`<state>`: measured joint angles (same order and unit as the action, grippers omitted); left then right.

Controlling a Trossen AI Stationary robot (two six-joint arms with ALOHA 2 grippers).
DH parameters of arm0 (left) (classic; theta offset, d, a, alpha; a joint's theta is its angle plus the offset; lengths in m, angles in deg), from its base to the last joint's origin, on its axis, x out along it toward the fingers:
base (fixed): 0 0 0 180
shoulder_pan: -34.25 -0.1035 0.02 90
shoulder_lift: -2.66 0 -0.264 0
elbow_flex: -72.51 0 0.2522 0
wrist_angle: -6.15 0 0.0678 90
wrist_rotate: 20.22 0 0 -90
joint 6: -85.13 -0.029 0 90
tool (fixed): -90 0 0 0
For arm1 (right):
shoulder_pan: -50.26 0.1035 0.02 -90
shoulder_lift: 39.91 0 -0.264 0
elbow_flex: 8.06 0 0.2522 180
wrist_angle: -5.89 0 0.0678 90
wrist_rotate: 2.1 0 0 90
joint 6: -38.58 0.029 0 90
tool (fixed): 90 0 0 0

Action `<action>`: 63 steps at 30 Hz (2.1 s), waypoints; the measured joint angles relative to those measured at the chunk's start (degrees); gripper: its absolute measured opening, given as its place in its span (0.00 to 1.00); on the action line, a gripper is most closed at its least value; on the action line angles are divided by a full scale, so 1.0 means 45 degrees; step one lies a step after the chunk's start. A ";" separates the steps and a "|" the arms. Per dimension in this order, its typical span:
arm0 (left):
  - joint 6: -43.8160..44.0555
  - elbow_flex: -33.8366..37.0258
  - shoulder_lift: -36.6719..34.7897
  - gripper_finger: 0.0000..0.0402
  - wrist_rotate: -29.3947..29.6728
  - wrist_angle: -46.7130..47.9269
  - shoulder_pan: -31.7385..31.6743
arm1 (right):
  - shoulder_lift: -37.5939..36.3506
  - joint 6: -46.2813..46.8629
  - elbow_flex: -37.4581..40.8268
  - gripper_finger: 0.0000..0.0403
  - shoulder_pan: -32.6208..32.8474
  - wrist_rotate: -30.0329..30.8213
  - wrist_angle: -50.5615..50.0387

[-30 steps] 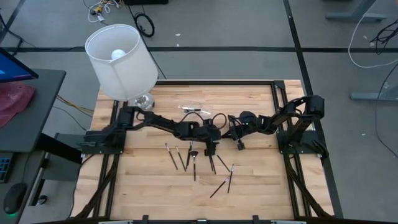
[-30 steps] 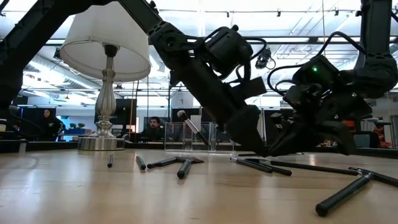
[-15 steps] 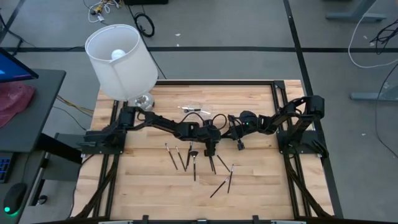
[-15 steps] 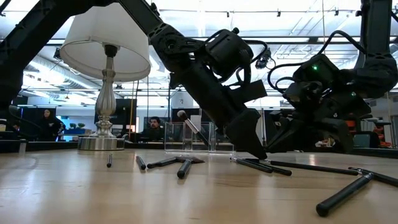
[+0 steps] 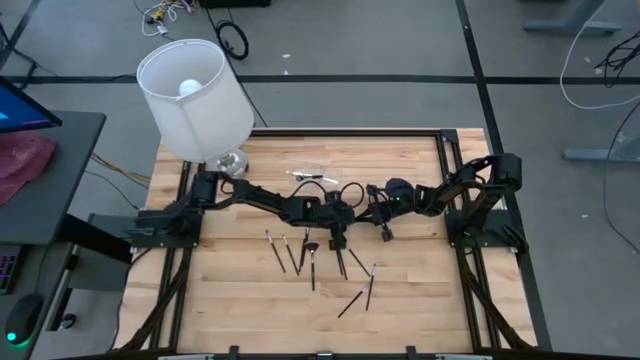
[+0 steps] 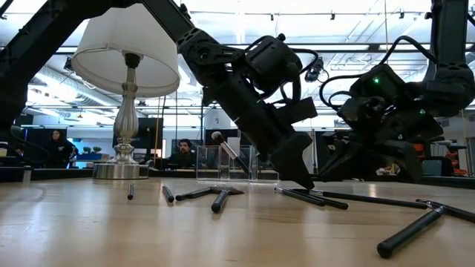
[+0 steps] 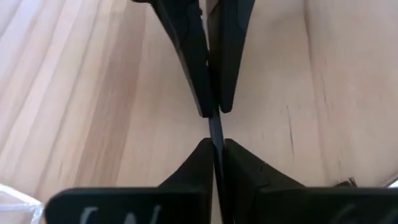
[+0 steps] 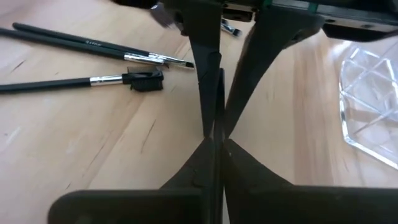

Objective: Put items in baskets/containers
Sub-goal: Put the black eyeshadow brush into the transparent organizer

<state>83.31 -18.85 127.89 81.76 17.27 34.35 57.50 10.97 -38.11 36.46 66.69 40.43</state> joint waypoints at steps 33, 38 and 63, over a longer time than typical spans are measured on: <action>0.1273 0.0284 -0.7859 0.06 0.7335 0.8577 0.1978 | -0.9117 0.4000 0.0005 0.38 0.0146 0.0818 0.0344; 0.1615 0.2547 -0.9995 0.06 0.8190 0.6552 0.2114 | -0.9269 0.3388 0.0010 0.38 0.0083 0.1122 -0.1087; -0.0749 0.9976 -0.9908 0.06 0.0922 -0.9448 -0.0201 | -0.1604 0.5569 -0.4314 0.38 0.0112 0.0803 0.3837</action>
<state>79.94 26.04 83.30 85.91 -25.24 33.45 50.28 36.04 -57.53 36.96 70.30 57.70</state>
